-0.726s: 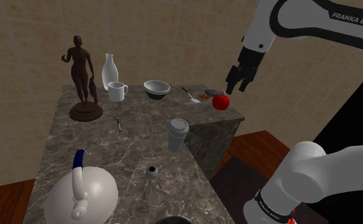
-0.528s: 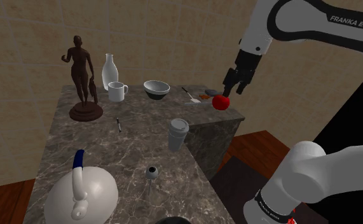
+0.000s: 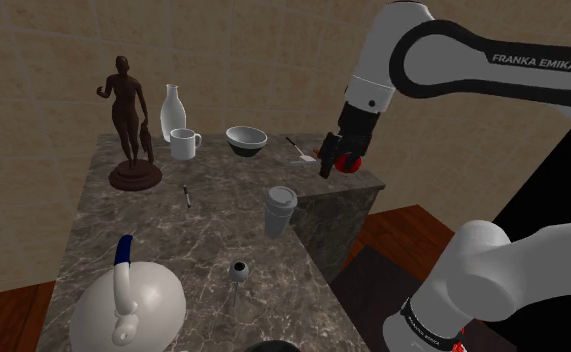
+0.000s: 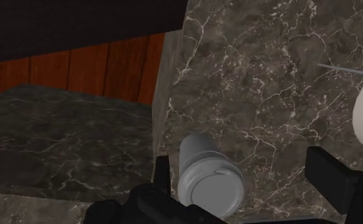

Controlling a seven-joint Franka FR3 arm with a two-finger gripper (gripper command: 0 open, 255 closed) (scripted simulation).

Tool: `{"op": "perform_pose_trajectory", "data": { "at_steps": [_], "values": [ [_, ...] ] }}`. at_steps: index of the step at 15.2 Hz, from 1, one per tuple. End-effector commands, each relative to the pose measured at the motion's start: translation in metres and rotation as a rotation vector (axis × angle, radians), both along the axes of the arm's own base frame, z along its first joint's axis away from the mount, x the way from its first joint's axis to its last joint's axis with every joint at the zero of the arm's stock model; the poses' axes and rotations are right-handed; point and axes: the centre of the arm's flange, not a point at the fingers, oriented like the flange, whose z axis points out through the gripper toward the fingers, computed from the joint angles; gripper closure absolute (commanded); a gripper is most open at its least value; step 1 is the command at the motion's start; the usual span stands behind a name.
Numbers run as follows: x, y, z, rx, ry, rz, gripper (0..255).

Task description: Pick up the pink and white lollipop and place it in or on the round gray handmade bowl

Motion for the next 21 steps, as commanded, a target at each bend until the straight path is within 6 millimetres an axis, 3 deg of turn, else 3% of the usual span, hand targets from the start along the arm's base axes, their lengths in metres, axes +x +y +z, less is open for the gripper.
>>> {"op": "perform_pose_trajectory", "data": {
  "at_steps": [1, 19, 21],
  "values": [
    [0.0, 0.02, -0.014, 0.014, 0.0, 0.005, 0],
    [0.022, 0.214, -0.123, 0.132, 0.011, 0.06, 0],
    [0.023, 0.225, -0.133, 0.138, 0.011, 0.063, 0]
  ]
}}
